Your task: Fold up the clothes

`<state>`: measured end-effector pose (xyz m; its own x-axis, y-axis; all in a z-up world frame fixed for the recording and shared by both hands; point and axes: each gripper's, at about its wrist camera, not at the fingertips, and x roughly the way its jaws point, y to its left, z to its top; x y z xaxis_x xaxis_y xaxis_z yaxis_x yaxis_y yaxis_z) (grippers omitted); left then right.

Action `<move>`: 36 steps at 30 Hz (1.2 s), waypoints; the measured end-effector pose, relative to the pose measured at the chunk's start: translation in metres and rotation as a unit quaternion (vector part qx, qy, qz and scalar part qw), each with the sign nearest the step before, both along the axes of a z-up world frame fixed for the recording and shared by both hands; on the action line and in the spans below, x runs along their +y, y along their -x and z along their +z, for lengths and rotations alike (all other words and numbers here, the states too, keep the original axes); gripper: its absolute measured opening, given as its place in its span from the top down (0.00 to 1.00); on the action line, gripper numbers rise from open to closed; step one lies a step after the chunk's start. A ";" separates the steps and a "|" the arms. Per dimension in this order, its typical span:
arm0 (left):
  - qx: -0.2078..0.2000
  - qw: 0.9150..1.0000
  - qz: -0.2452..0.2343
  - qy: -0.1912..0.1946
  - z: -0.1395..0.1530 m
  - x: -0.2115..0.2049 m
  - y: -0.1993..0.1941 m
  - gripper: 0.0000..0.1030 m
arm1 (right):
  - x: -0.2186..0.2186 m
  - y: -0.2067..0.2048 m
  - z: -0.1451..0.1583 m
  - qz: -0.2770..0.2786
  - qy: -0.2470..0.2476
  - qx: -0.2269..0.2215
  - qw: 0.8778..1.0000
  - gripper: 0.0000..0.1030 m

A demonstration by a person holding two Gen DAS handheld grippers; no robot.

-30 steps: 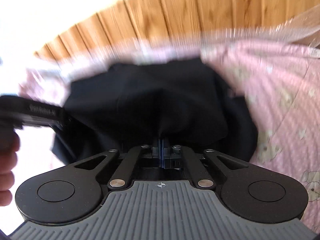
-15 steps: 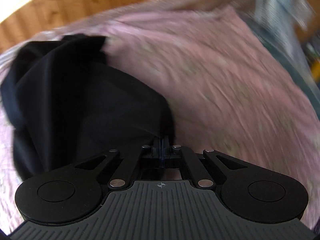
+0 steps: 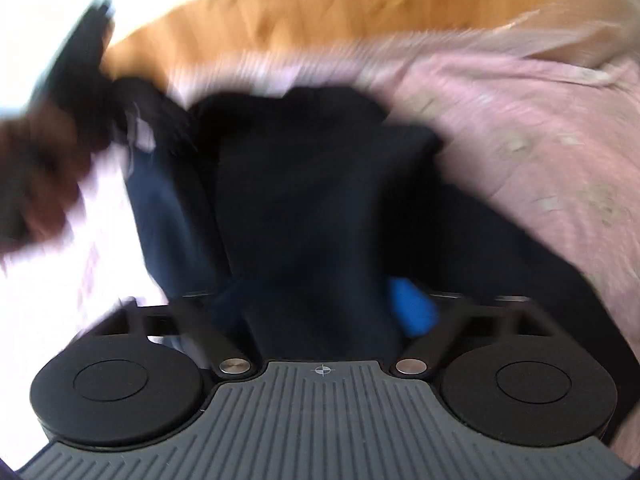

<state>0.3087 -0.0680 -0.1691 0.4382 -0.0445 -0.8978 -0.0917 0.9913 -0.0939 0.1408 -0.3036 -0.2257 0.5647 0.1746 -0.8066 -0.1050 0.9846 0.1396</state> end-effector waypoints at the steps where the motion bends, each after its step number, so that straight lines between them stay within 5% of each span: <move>1: -0.020 0.999 0.023 0.011 0.013 0.021 0.011 0.93 | -0.008 0.001 -0.008 -0.012 0.013 0.016 1.000 1.00; 5: -0.030 0.994 0.108 0.000 0.046 0.120 0.109 0.93 | -0.087 0.045 -0.001 -0.109 0.036 0.012 0.993 1.00; 10: 0.127 0.990 0.042 -0.035 0.000 0.139 0.250 0.82 | -0.177 0.092 -0.022 -0.204 0.122 0.094 0.967 1.00; 12: 0.112 0.991 0.040 -0.059 0.012 0.138 0.274 0.71 | -0.194 0.098 -0.018 -0.235 0.133 0.103 0.957 0.91; 13: 0.094 0.992 0.044 -0.067 0.022 0.139 0.279 0.62 | -0.180 0.088 -0.011 -0.220 0.117 0.088 0.964 0.76; 14: 0.068 0.994 0.055 -0.068 0.034 0.142 0.279 0.51 | -0.165 0.078 -0.005 -0.205 0.100 0.073 0.971 0.71; 16: 0.008 0.995 0.060 -0.074 0.062 0.145 0.269 0.45 | -0.136 0.057 0.008 -0.174 0.067 0.043 0.982 0.50; 20: -0.073 0.993 -0.016 -0.086 0.094 0.115 0.214 0.20 | -0.078 0.016 0.035 -0.110 0.000 -0.018 0.994 0.26; 21: -0.072 0.994 -0.042 -0.076 0.091 0.101 0.193 0.18 | -0.064 0.006 0.041 -0.094 -0.017 -0.033 0.995 0.16; 24: -0.048 0.992 -0.089 -0.081 0.050 0.059 0.154 0.17 | -0.010 -0.033 0.040 -0.020 -0.086 -0.039 0.995 0.10; 25: -0.035 0.991 -0.086 -0.101 0.027 0.050 0.146 0.29 | 0.014 -0.049 0.028 0.016 -0.114 -0.019 0.993 0.10; 26: -0.020 0.989 -0.075 -0.123 0.009 0.049 0.141 0.68 | 0.040 -0.058 0.017 0.037 -0.116 0.004 0.993 0.10; 27: -0.001 0.988 -0.059 -0.142 -0.001 0.054 0.143 1.00 | 0.063 -0.065 0.007 0.057 -0.112 0.026 0.992 0.28; 28: 0.001 0.988 -0.033 -0.150 -0.002 0.064 0.150 1.00 | 0.074 -0.070 -0.001 0.074 -0.118 0.041 0.989 0.79; 29: -0.018 0.990 0.007 -0.141 0.009 0.079 0.163 1.00 | 0.081 -0.070 -0.001 0.084 -0.125 0.054 0.987 0.96; 34: -0.084 0.984 0.154 -0.037 0.070 0.170 0.255 0.97 | 0.128 0.004 0.107 0.191 -0.161 -0.107 0.962 0.95; 36: -0.078 0.980 0.182 -0.019 0.081 0.201 0.285 0.81 | 0.163 0.040 0.131 0.239 -0.154 -0.147 0.947 0.95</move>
